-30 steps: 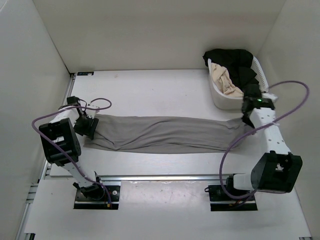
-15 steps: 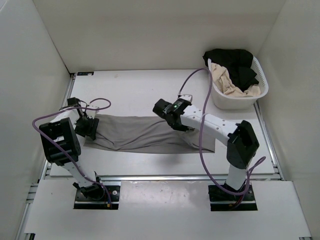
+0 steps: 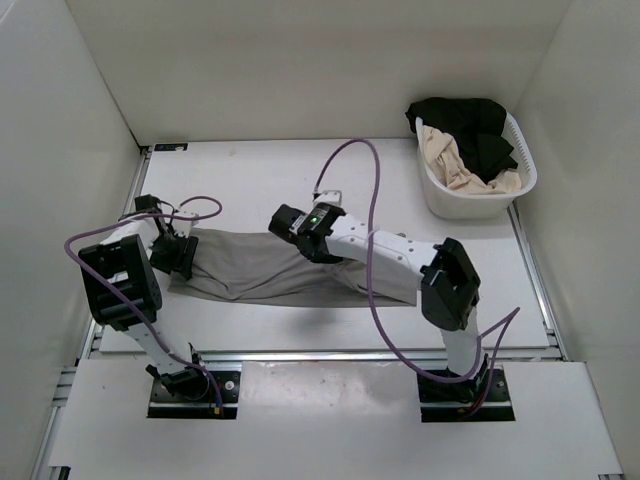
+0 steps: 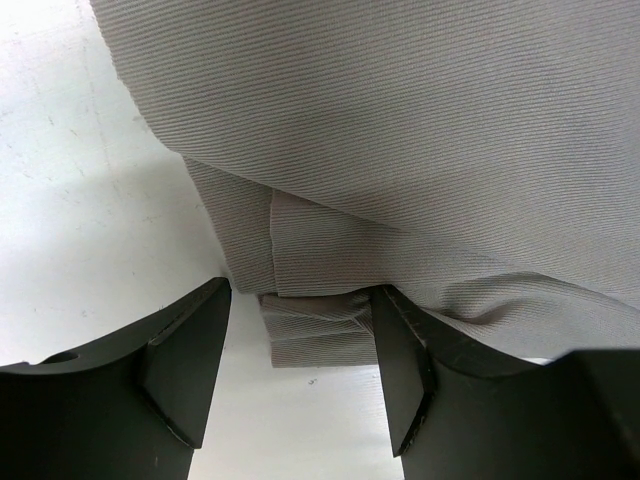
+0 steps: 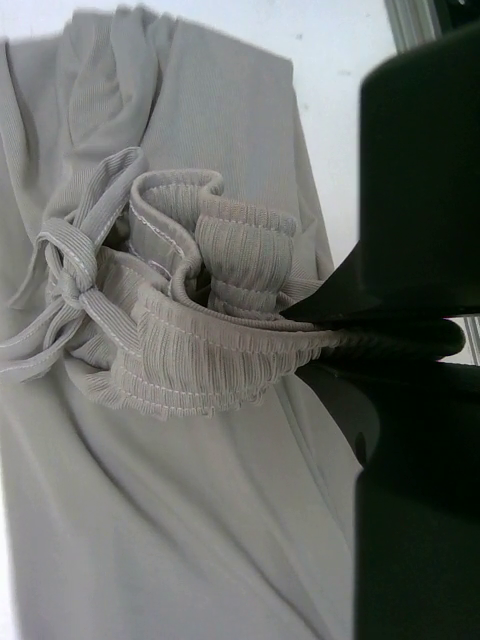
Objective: Fold and stack the trousers
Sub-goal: Fold the trousers
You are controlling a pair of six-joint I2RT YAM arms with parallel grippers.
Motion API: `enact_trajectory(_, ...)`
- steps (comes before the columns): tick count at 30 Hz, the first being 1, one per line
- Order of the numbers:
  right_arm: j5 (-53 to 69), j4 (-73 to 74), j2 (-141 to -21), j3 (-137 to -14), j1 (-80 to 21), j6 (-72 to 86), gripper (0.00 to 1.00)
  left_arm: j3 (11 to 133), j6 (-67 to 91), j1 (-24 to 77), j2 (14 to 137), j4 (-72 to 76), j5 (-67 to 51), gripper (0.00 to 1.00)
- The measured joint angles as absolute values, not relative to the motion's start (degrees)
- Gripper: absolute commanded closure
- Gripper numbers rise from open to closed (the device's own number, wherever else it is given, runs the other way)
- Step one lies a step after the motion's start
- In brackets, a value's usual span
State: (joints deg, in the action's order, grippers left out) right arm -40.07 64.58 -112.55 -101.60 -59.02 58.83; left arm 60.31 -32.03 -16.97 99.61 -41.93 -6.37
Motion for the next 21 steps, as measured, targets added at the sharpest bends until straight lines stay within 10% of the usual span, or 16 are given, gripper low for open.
enact_trajectory(3, -38.63, 63.05, -115.68, -102.54, -60.47, 57.08, 0.98, 60.36, -32.03, -16.97, 99.92, -41.93, -6.11, 0.31)
enact_trajectory(8, -34.11, 60.77, -124.44, -109.36, -60.77, 53.10, 0.39, 60.51, -32.08, -16.97, 100.03, -41.93, -5.54, 0.29)
enact_trajectory(11, -30.68, 57.69, -129.08, -112.31, -61.47, 49.71, 0.26, 60.71, -32.34, -16.95, 100.03, -41.98, -5.10, 0.29)
enact_trajectory(21, -35.77, 58.26, -125.01, -114.39, -75.48, 51.33, 0.18, 72.23, -34.26, -16.95, 99.42, -42.85, -1.39, 0.24)
